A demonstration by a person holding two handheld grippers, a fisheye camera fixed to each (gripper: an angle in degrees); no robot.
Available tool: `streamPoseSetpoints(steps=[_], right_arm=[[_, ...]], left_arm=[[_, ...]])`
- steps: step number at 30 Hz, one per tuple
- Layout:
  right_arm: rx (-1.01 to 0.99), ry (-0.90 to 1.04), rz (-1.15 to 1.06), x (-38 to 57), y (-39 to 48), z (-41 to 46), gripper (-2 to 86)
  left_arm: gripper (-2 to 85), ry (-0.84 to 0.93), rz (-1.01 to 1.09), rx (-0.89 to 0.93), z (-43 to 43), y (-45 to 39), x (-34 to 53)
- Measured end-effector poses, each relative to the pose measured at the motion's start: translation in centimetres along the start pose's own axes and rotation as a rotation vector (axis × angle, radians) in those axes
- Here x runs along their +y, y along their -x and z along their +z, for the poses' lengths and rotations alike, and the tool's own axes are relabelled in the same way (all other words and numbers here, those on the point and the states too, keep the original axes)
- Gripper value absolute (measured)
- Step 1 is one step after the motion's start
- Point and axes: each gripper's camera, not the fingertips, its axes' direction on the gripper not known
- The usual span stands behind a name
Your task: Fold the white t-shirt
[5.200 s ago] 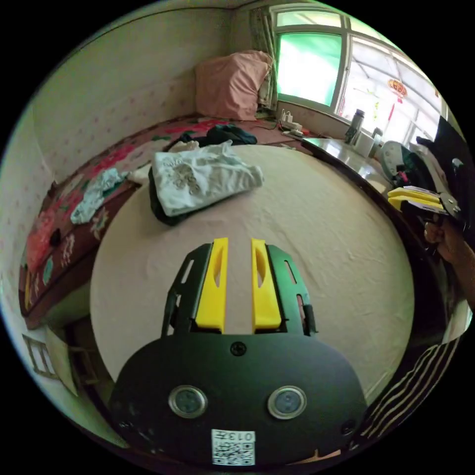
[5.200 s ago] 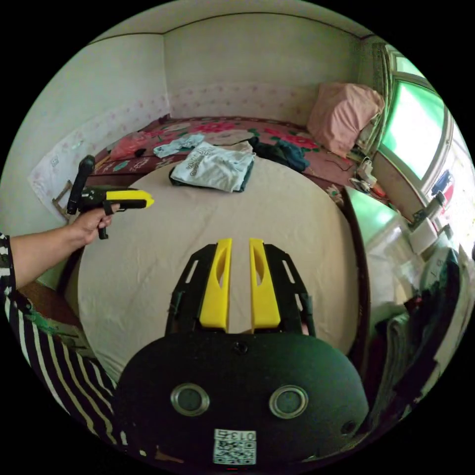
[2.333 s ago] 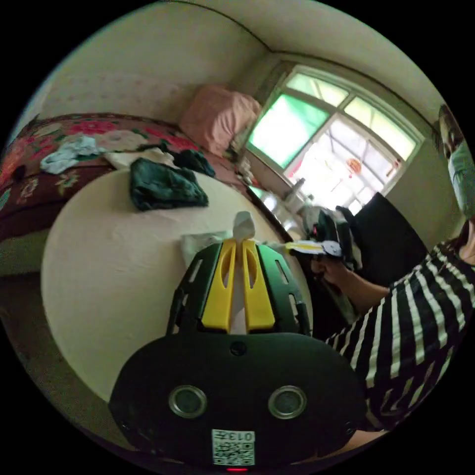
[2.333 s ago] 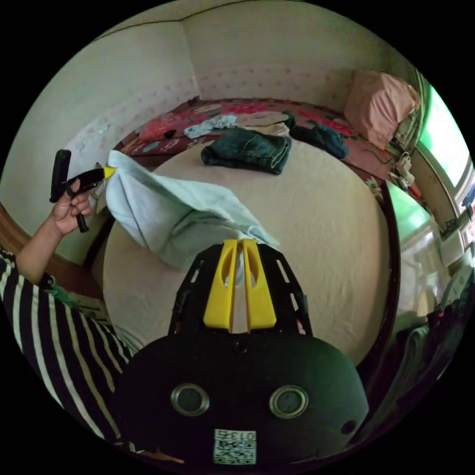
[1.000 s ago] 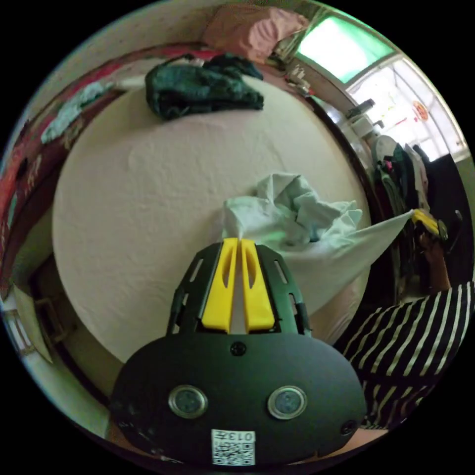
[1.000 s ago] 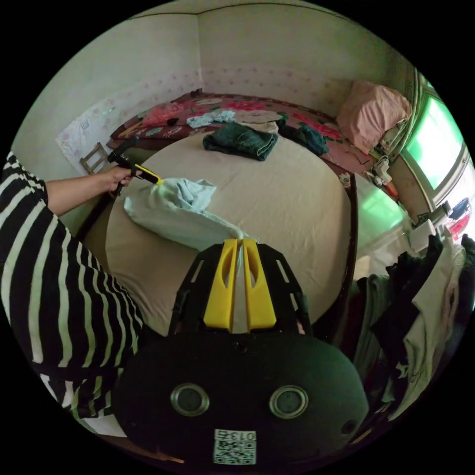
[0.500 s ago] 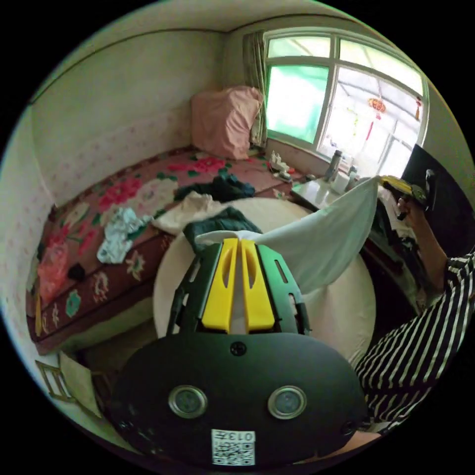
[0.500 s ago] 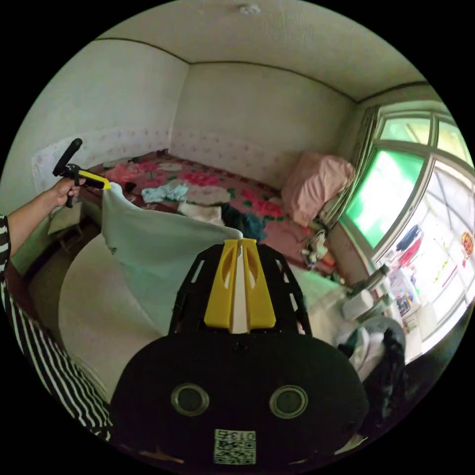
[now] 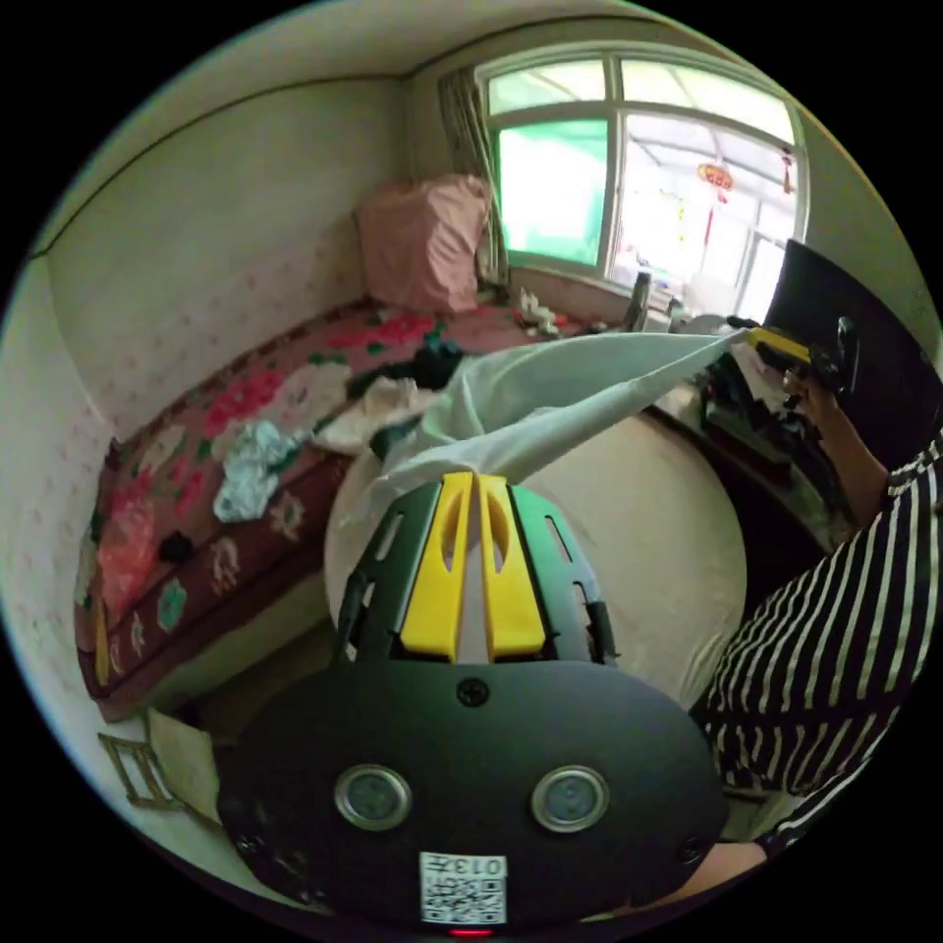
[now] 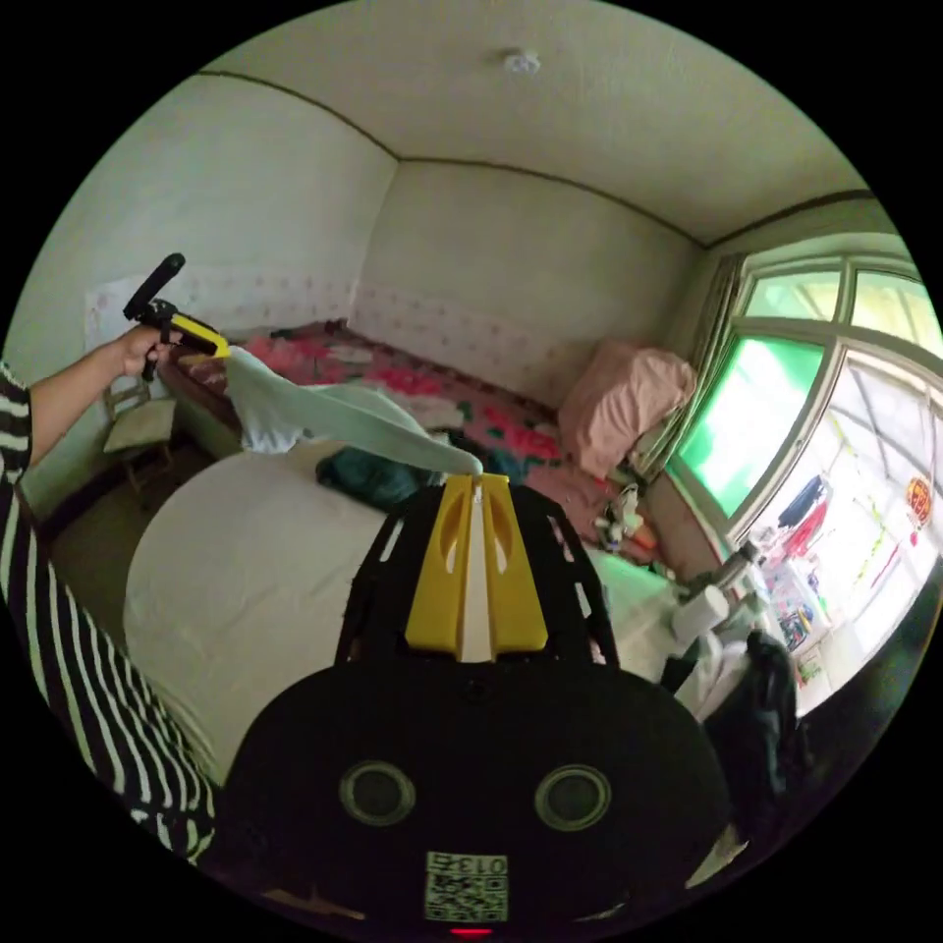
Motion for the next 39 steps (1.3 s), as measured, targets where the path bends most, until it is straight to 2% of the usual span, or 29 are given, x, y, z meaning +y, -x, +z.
streamPoseSetpoints(steps=[2, 4, 5, 7, 10, 12, 16, 19, 21, 23, 27, 31, 34, 36, 39], right_arm=[[-0.025, 0.119, 0.008, 3.5, 1.7, 1.5, 1.0], [-0.042, 0.36, 0.04, 8.5, 4.0, 4.6, 1.0], [-0.036, 0.411, 0.05, 9.8, 4.5, 5.4, 1.0], [-0.065, 0.605, 0.083, 14.2, 6.2, 8.4, 1.0], [-0.067, 0.711, 0.153, 16.8, 6.7, 10.9, 1.0], [-0.074, 0.716, 0.176, 16.9, 6.4, 11.7, 1.0], [-0.067, 0.712, 0.103, 15.8, 6.1, 13.7, 1.0], [-0.077, 0.688, 0.071, 14.8, 5.9, 14.9, 1.0], [-0.084, 0.677, 0.062, 14.5, 5.7, 15.6, 1.0], [-0.089, 0.672, 0.059, 14.3, 5.4, 16.4, 1.0], [-0.106, 0.626, 0.073, 13.2, 3.9, 17.7, 1.0], [-0.108, 0.529, 0.035, 10.9, 2.0, 17.7, 1.0], [-0.125, 0.436, -0.047, 9.2, 1.4, 16.4, 1.0], [-0.131, 0.405, -0.11, 8.6, 1.6, 15.7, 1.0], [-0.156, 0.441, -0.219, 8.8, 2.5, 16.0, 0.9]], left_arm=[[-0.1, 0.117, -0.059, 0.082, 4.3, -1.1, 4.2], [-0.1, 0.236, -0.138, 0.146, 8.3, -1.8, 7.7], [-0.1, 0.294, -0.209, 0.14, 10.5, -2.2, 10.0], [0.0, 0.322, -0.299, 0.212, 13.2, -2.8, 13.1], [0.6, 0.353, -0.377, 0.314, 15.6, -4.0, 15.6], [1.6, 0.358, -0.368, 0.302, 16.0, -4.8, 15.8], [11.5, 0.277, -0.443, 0.265, 17.3, -5.2, 15.2], [13.6, 0.357, -0.311, 0.145, 19.5, -6.7, 13.5], [11.6, 0.409, -0.278, 0.131, 21.4, -7.2, 12.8], [3.2, 0.476, -0.321, 0.178, 23.8, -6.8, 12.4], [1.7, 0.457, -0.36, 0.182, 23.7, -5.8, 10.8], [1.1, 0.247, -0.187, 0.123, 16.6, -6.0, 6.6], [1.0, 0.174, -0.028, 0.079, 10.3, -7.3, 4.4], [1.0, 0.191, 0.065, 0.085, 7.8, -8.6, 3.6], [0.9, 0.331, 0.223, 0.069, 6.9, -11.1, 3.5]])
